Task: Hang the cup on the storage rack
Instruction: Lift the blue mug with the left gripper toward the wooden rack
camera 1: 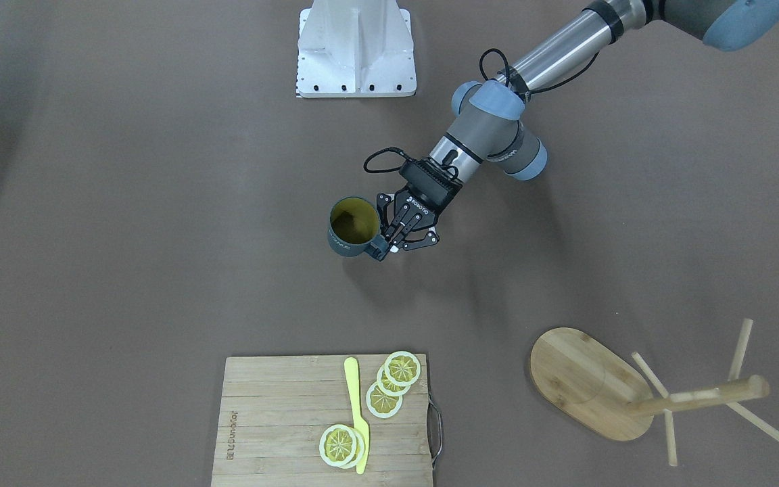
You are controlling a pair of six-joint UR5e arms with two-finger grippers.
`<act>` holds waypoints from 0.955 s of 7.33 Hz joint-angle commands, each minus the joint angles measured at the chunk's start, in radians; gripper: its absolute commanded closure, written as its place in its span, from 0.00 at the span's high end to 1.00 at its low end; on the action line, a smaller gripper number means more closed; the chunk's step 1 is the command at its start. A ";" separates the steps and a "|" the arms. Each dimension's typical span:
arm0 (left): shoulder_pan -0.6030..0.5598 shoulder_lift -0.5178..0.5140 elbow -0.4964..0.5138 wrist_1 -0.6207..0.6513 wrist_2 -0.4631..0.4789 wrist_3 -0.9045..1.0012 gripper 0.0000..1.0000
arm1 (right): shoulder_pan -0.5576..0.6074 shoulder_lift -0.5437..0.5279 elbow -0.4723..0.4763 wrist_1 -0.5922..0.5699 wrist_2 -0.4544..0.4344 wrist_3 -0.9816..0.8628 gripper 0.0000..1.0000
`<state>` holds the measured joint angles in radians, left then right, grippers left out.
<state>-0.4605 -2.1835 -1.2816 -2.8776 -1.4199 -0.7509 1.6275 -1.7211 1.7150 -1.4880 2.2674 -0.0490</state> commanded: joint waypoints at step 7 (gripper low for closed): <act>-0.042 -0.030 -0.081 -0.058 0.039 -1.330 0.00 | 0.000 0.000 0.000 0.002 -0.003 0.001 1.00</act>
<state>-0.4847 -2.2090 -1.3610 -2.9177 -1.4197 -1.9164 1.6276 -1.7211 1.7139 -1.4864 2.2648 -0.0481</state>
